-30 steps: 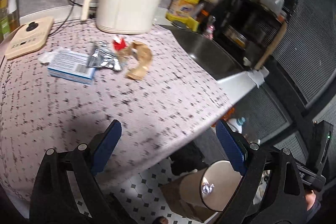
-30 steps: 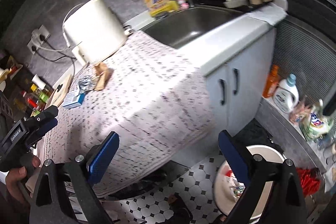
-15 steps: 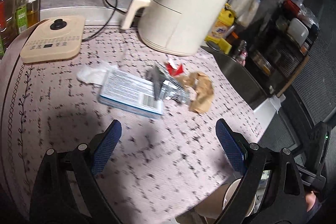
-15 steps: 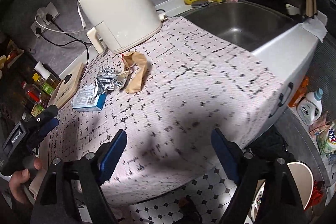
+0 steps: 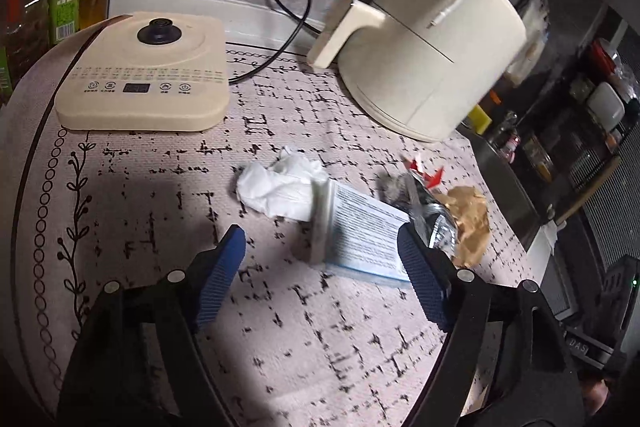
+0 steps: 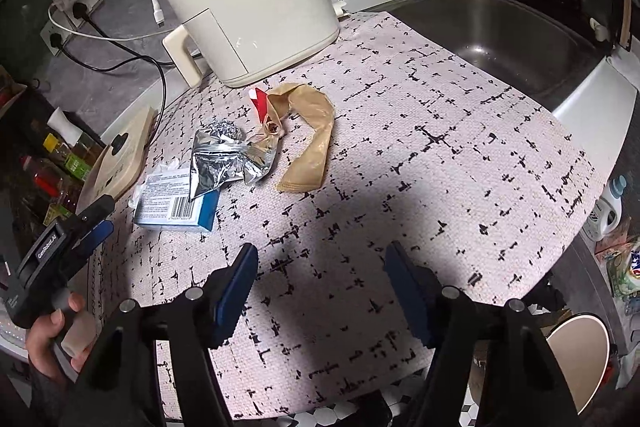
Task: Collect trash
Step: 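Close the left tool on the white tissue while the right tool grasps the brown paper strip, then lift the tissue and brown strip and carry both toward the white bin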
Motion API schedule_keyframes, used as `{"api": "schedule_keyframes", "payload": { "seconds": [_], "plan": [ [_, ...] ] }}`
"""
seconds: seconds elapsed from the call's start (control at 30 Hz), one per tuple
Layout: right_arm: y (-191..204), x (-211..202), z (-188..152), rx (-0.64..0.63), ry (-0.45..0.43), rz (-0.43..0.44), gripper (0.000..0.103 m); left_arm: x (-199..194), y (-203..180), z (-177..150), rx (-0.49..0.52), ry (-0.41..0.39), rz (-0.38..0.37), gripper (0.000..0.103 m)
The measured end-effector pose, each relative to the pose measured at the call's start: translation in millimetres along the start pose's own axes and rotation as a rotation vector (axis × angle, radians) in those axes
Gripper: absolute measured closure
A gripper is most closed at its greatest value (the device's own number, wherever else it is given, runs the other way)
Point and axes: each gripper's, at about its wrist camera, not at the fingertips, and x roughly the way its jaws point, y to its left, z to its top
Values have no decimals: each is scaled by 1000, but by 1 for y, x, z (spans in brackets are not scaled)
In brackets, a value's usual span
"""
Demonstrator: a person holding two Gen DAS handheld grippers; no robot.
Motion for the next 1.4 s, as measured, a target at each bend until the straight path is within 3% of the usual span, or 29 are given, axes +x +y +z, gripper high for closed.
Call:
{"api": "schedule_keyframes", "payload": {
  "seconds": [0.13,0.43,0.73,0.77,0.8,0.87,0.9,1.0,1.4],
  "plan": [
    [2,5,9,-5,4,-5,39,10,10,9,-24,3,3,31],
    [0,35,46,-18,23,11,39,39,24,24,-59,40,55,51],
    [2,67,73,-41,50,48,39,54,25,25,-57,63,109,52],
    [4,70,73,-51,52,47,40,54,24,24,-55,65,109,59],
    [5,72,74,-64,52,44,43,55,22,24,-49,68,116,63],
    [8,76,74,-76,66,51,55,57,23,22,-55,84,112,86],
    [9,78,73,-75,78,57,70,56,24,21,-65,87,102,88],
    [12,80,72,-86,86,50,87,43,25,20,-62,51,118,92],
    [6,34,54,-46,-34,-29,93,-19,46,6,-83,-38,98,92]
  ]
}}
